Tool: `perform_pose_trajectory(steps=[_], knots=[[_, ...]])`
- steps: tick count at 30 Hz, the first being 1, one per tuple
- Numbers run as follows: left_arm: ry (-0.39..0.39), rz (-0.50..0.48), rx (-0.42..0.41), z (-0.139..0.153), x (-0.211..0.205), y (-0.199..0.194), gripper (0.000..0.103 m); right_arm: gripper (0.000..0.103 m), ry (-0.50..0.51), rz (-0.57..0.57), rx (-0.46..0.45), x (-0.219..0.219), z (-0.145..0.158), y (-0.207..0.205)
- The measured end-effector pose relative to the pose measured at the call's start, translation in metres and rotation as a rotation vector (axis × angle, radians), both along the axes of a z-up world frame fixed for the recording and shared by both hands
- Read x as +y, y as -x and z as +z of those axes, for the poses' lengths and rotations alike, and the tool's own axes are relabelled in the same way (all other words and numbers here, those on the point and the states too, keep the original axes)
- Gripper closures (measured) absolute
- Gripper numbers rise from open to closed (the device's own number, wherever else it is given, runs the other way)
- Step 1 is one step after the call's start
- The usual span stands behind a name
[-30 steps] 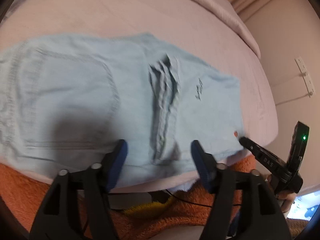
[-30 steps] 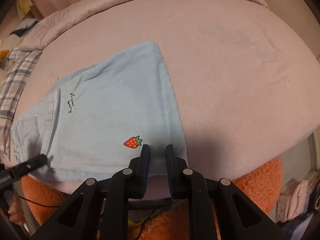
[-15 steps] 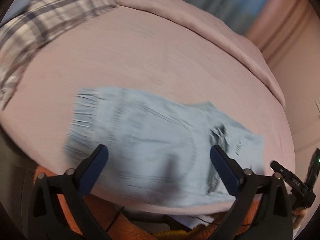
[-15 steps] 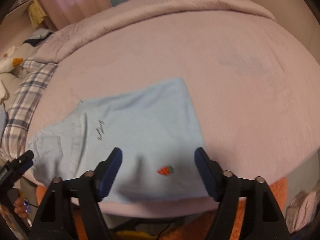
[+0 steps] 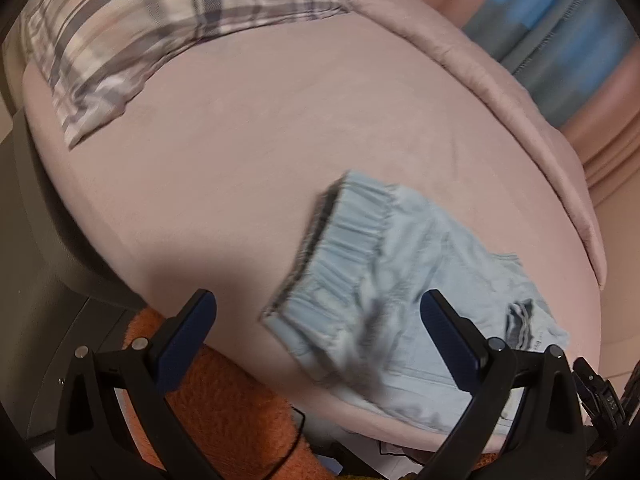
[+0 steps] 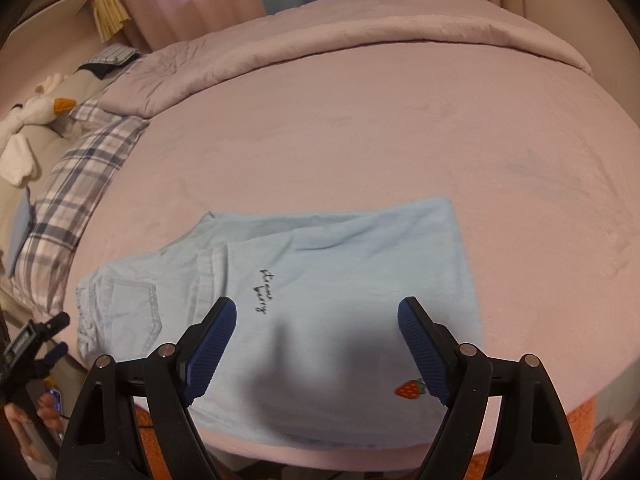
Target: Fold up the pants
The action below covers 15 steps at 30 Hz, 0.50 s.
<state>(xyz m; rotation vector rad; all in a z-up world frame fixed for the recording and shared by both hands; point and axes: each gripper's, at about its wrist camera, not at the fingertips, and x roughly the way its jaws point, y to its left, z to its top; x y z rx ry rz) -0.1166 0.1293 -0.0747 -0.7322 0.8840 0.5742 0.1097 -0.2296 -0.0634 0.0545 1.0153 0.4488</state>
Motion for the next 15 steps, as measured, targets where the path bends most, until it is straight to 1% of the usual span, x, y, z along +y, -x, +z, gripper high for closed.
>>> perform_pose_trajectory(steps=[2,5,7,10,15], knots=[[0.021,0.006,0.007,-0.005,0.0,0.003,0.001,0.02,0.0,0.004,0.008,0.001,-0.001,0.0],[0.078,0.005,0.009,-0.017,0.004,0.005,0.001,0.02,0.007,0.004,0.019,0.001,-0.004,0.0],[0.144,0.011,0.015,-0.027,0.009,0.004,0.002,0.02,0.013,-0.004,0.022,0.0,-0.005,0.0],[0.159,0.026,0.007,-0.028,0.008,0.006,0.002,0.02,0.025,-0.024,0.02,-0.004,-0.007,-0.001],[0.182,0.029,-0.007,-0.029,0.003,0.008,0.004,0.02,0.014,-0.046,0.038,-0.014,-0.009,-0.001]])
